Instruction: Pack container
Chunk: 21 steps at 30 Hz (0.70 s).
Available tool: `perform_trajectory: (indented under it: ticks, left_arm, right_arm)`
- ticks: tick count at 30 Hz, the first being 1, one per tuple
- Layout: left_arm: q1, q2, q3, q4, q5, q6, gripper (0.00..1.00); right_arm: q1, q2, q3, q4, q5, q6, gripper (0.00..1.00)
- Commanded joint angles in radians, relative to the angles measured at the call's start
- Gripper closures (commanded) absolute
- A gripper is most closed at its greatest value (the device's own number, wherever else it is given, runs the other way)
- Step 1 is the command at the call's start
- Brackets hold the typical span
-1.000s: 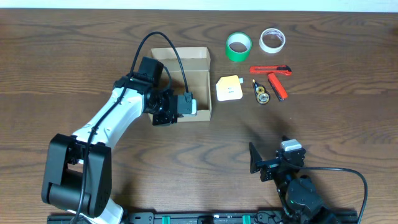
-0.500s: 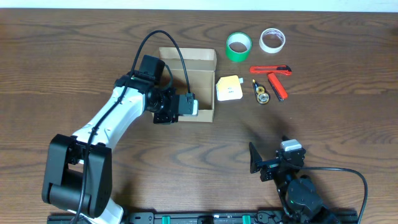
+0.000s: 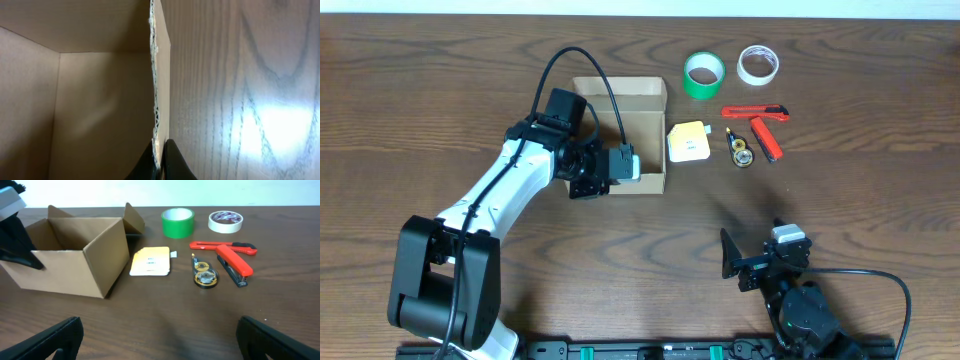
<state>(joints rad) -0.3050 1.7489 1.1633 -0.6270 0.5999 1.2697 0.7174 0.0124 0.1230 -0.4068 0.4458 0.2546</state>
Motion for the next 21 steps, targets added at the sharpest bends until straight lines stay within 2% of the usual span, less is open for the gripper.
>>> perform_trajectory:
  ticks: [1,6,7,8,9,17,19,21]
  left_arm:
    - [-0.004,-0.004,0.019,0.011,0.021,-0.071,0.94]
    - [-0.004,-0.004,0.019,0.011,0.022,-0.074,0.93]
    - [-0.004,-0.004,0.019,0.01,0.023,-0.074,0.79]
    - [-0.004,-0.004,0.019,0.011,0.023,-0.079,0.33]
    - [-0.004,-0.004,0.019,0.012,0.029,-0.081,0.05]
    - [-0.004,-0.06,0.02,0.011,0.169,-0.083,0.05]
    - [-0.004,-0.106,0.02,0.011,0.168,-0.138,0.05]
    - [-0.002,-0.166,0.02,0.011,0.167,-0.249,0.05]
  right_arm:
    - [0.008,-0.006,-0.003,-0.001,0.01,-0.009,0.01]
    - [0.008,-0.006,-0.003,-0.001,0.01,-0.009,0.01]
    - [0.008,-0.006,-0.003,-0.001,0.01,-0.009,0.01]
    - [0.008,-0.006,-0.003,-0.001,0.01,-0.009,0.01]
    - [0.008,-0.006,-0.003,-0.001,0.01,-0.009,0.01]
    - [0.008,-0.006,-0.003,-0.001,0.01,-0.009,0.01]
    - [0.008,-0.006,-0.003,-0.001,0.01,-0.009,0.01]
    - [0.008,-0.006,-0.003,-0.001,0.01,-0.009,0.01]
